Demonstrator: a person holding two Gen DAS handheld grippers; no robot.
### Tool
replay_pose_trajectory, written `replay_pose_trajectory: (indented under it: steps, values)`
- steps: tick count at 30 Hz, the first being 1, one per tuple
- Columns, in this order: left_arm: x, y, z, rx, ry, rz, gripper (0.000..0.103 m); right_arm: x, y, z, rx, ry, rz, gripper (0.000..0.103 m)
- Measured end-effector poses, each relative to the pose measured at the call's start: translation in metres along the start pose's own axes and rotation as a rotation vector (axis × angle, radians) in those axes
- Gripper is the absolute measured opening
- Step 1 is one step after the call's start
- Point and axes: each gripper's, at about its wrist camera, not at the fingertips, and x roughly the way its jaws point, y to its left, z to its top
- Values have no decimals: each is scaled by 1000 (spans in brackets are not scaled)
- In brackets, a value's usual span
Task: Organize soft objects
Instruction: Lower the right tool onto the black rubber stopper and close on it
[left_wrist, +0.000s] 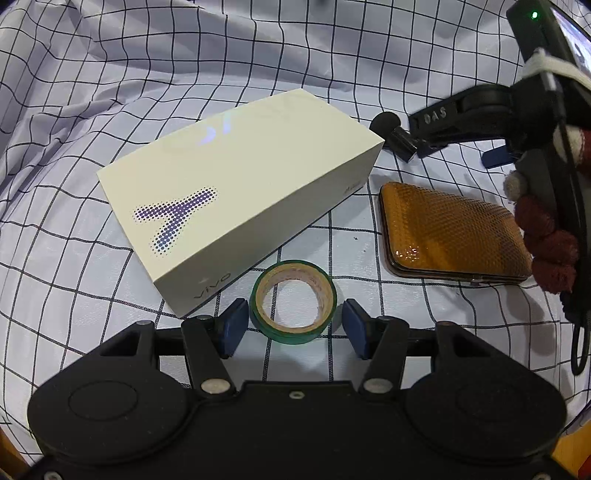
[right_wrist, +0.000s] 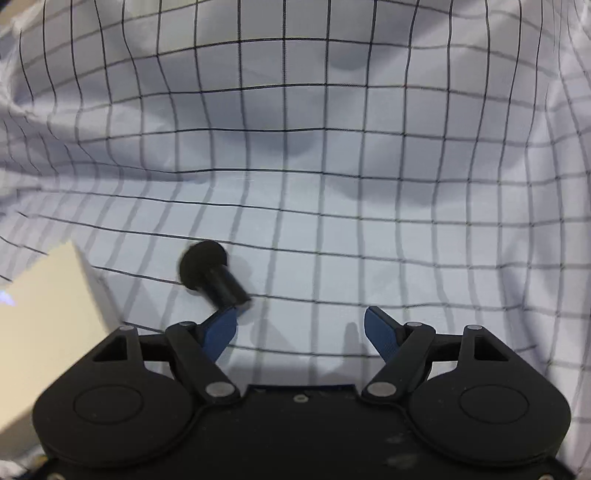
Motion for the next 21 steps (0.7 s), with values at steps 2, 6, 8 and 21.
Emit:
replay_pose_trajectory:
  steps: [2, 6, 8, 21]
  values:
    - [0, 0, 0, 0, -1, -3, 53, 1, 1, 2, 62, 40, 80, 76]
    - [0, 1, -1, -2, -3, -9, 53, 12, -1, 16, 221, 142, 206, 75]
    - [0, 2, 0, -5, -3, -14, 53, 20, -1, 23, 287, 187, 224, 75]
    - [-2, 8, 0, -19, -10, -43, 53, 38, 14, 63, 404, 226, 139, 74]
